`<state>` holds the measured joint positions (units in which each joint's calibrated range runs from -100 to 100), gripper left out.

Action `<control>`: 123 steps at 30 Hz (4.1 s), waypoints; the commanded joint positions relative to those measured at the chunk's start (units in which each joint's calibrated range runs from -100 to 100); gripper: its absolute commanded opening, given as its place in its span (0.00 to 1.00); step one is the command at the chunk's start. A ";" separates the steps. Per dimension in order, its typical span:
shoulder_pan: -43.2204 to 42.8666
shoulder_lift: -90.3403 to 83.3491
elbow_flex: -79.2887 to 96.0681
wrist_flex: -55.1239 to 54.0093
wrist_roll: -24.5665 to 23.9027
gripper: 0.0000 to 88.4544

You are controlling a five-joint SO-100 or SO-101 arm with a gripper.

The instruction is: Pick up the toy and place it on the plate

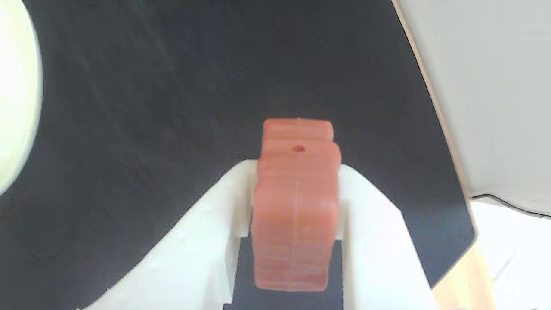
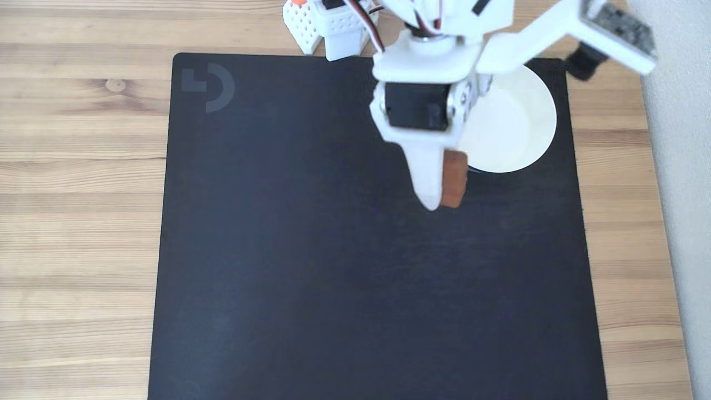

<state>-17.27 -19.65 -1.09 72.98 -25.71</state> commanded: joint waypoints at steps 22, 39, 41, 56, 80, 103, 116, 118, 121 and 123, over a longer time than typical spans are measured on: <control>-30.20 -42.50 64.13 -19.72 -10.51 0.03; -29.70 -59.09 85.40 -24.13 -11.39 0.05; -29.87 -58.51 85.40 -24.13 -11.03 0.18; -29.70 -58.26 85.31 -24.13 -11.29 0.23; 4.01 -59.34 83.87 -30.73 1.76 0.03; 17.06 -79.68 100.55 -28.87 17.99 0.03; 17.06 -79.68 100.55 -19.98 26.55 0.03; 17.06 -79.68 100.55 -19.89 26.55 0.03; 17.06 -79.68 100.55 -19.89 26.55 0.03; 17.06 -79.68 100.55 -19.89 26.55 0.03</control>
<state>-0.62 -98.67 98.77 52.72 0.59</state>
